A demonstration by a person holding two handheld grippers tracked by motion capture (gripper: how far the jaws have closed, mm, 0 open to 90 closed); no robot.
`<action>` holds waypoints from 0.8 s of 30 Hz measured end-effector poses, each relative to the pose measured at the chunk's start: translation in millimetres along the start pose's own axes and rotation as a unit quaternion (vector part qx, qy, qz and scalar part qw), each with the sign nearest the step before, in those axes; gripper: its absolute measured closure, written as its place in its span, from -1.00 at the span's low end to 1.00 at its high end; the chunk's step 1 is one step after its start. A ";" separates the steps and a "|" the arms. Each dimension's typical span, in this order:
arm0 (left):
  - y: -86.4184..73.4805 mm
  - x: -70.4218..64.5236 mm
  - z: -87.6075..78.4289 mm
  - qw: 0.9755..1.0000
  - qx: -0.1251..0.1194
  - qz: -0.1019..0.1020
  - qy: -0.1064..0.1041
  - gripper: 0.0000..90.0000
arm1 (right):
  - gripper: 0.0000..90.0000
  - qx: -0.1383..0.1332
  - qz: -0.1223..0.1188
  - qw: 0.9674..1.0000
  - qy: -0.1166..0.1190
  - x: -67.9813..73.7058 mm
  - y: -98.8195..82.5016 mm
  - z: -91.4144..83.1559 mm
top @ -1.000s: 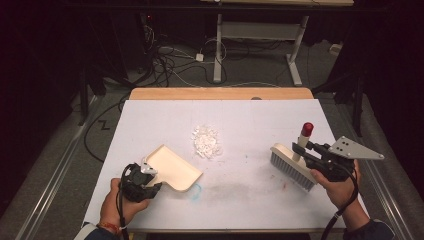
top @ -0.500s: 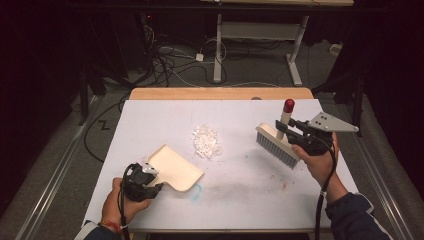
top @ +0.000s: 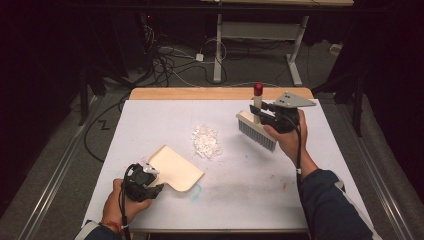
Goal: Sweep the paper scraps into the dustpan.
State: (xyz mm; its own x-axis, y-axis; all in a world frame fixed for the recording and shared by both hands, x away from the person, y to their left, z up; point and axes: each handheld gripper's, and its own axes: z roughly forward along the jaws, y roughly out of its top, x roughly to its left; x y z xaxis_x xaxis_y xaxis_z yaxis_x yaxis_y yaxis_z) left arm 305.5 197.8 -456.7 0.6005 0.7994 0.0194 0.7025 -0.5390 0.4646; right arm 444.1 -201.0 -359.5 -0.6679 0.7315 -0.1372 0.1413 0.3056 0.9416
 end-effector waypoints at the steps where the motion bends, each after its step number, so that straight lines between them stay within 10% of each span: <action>1: 0.5 0.6 0.2 1.000 0.001 0.002 -0.001 0.41 | 0.56 0.003 -0.003 1.000 -0.002 1.4 2.2 6.9; 15: 3.8 0.4 5.6 1.000 0.008 0.013 -0.009 0.41 | 0.56 -0.012 0.003 1.000 -0.016 16.7 25.4 111.8; 18: 2.3 2.0 4.0 1.000 0.003 0.009 -0.014 0.41 | 0.56 -0.049 0.004 0.998 -0.050 26.8 18.6 121.4; 24: 2.3 2.3 5.2 1.000 0.006 0.014 -0.013 0.41 | 0.56 -0.035 0.016 0.999 -0.017 39.5 10.1 138.5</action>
State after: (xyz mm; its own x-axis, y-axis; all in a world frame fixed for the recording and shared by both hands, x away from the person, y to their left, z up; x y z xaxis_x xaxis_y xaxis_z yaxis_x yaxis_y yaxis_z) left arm 310.5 197.0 -460.2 0.6291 0.7772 0.0084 0.6900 -0.5635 0.4542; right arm 520.4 -84.6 -398.0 -0.6388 0.7606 -0.1158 0.1096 0.2389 0.9648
